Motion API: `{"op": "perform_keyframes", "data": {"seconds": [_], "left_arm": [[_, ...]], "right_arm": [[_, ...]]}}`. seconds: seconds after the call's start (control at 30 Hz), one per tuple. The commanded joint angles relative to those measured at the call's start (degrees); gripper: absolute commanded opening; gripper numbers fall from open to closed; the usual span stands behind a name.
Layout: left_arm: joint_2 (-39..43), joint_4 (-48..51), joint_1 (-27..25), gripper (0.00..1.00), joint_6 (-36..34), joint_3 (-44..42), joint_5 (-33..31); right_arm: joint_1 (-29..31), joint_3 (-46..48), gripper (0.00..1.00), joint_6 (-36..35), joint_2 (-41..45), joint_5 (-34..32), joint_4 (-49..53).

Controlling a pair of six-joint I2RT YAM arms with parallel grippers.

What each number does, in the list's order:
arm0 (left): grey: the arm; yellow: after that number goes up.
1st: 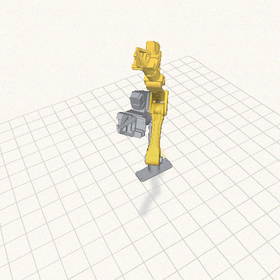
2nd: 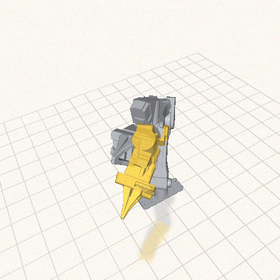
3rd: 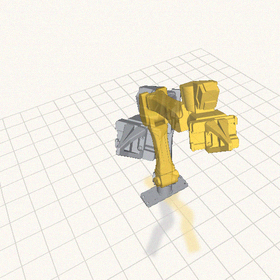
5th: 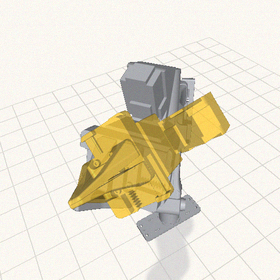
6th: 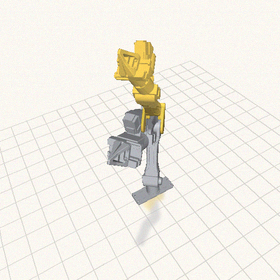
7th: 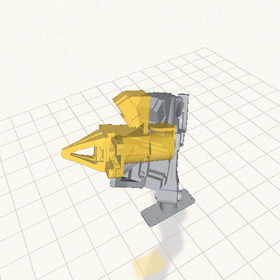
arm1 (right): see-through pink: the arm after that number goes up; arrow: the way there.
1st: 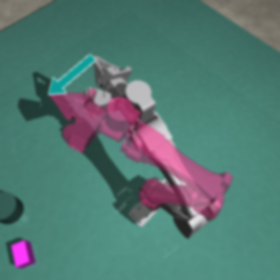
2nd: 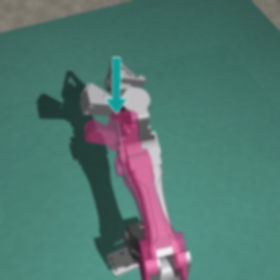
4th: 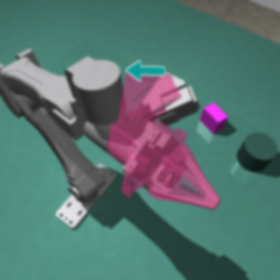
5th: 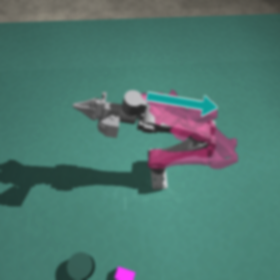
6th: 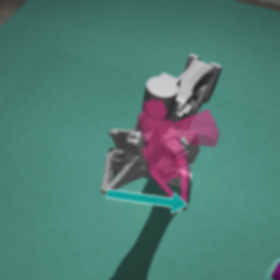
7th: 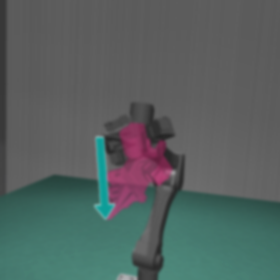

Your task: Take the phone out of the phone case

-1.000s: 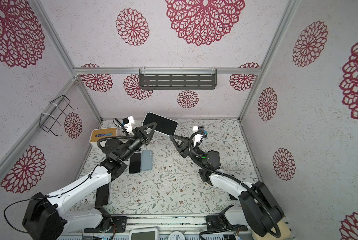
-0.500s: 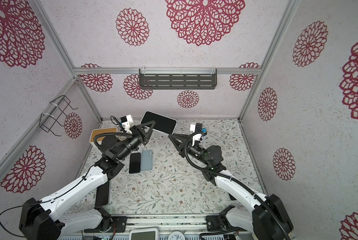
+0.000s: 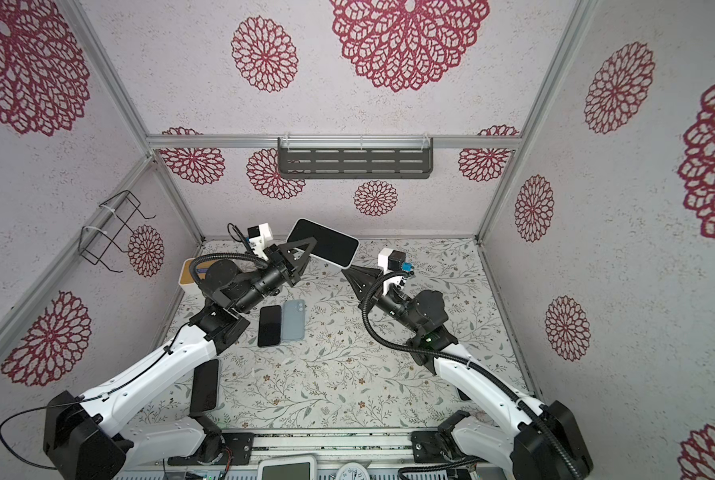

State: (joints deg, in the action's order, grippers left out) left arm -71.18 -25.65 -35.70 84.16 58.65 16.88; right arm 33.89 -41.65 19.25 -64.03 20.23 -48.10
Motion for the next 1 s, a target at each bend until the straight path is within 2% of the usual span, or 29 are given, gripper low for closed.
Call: {"op": "perform_keyframes", "data": {"seconds": [0.0,0.1,0.17,0.33,0.4,0.63,0.77,0.97], "left_arm": [[0.8,0.2,-1.8,0.00,-0.3,1.9,7.2],[1.1,0.5,-1.4,0.00,-0.8,1.8,7.1],[1.6,0.2,0.0,0.00,-0.7,1.7,7.5],[3.8,-2.1,3.6,0.00,-0.7,0.9,7.2],[3.5,-4.0,3.8,0.00,-1.0,0.8,7.2],[0.2,-10.2,3.7,0.00,0.4,0.0,8.0],[0.2,-10.8,3.6,0.00,0.2,-0.8,7.6],[0.1,-11.2,3.5,0.00,0.3,-1.4,7.4]], "right_arm": [[-0.8,-1.1,0.01,-6.1,0.7,-7.4,0.3],[-1.0,-0.2,0.02,-5.6,1.7,-7.9,-0.1],[-1.1,2.7,0.06,-4.6,3.2,-6.0,-2.7],[-1.5,12.3,0.35,-0.8,9.3,-3.6,-6.6],[-1.5,14.7,0.52,3.6,10.8,-1.3,-9.7],[-1.5,9.3,0.83,20.9,5.0,6.7,-16.8],[-1.5,7.1,0.87,26.5,2.2,7.6,-20.8],[-1.5,4.7,0.86,30.7,-0.5,9.2,-25.0]]}}
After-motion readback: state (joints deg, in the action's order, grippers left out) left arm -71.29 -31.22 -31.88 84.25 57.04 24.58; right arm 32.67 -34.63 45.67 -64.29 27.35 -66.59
